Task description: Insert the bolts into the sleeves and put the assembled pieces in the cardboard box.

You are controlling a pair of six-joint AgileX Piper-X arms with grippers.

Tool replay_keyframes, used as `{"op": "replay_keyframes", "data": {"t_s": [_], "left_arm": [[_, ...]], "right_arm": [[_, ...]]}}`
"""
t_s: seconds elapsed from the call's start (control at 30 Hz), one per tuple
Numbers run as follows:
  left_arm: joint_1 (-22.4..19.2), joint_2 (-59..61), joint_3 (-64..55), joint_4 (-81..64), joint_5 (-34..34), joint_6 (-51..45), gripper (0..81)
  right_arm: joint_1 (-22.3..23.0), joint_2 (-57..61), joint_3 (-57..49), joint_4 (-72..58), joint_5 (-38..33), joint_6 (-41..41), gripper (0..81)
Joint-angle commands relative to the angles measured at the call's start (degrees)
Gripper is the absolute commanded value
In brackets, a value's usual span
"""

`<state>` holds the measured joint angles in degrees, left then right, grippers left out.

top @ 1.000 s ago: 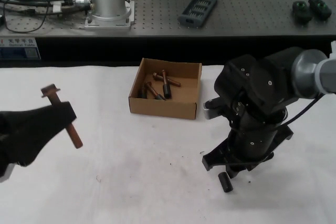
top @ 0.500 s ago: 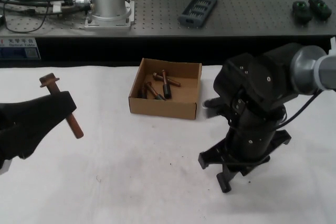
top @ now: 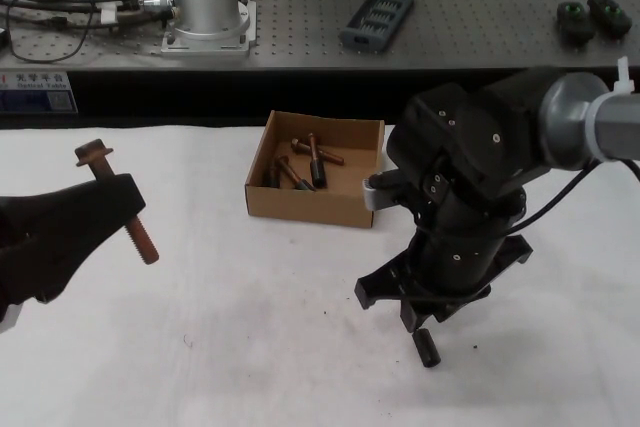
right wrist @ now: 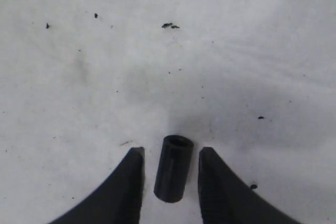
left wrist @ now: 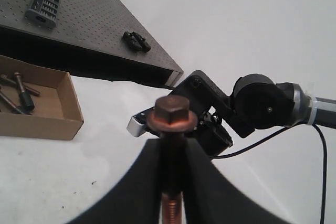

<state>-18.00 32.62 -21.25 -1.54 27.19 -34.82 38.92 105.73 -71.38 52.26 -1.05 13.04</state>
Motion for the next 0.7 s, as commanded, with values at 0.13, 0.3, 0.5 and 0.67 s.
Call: {"op": "replay_keyframes", "data": {"t_s": [0.13, 0.3, 0.5, 0.67], "left_arm": [[0.13, -0.12, -0.19, -1.54, 0.58, 0.48, 0.6], [0.13, -0.12, -0.19, -1.54, 0.58, 0.48, 0.6], [0.13, -0.12, -0.19, -1.54, 0.58, 0.48, 0.6], [0.13, -0.12, -0.19, -1.54, 0.58, 0.48, 0.6]], "right_arm": [[0.11, 0.72, -0.44, -0.56, -0.80, 0.22, 26.0], [0.11, 0.70, 1.79, -1.59, -0.80, 1.51, 26.0], [0.15, 1.35, 3.22, -2.62, -0.80, 1.51, 26.0], [0.59, 3.96, 3.22, -2.18, -1.51, 1.77, 26.0]]}}
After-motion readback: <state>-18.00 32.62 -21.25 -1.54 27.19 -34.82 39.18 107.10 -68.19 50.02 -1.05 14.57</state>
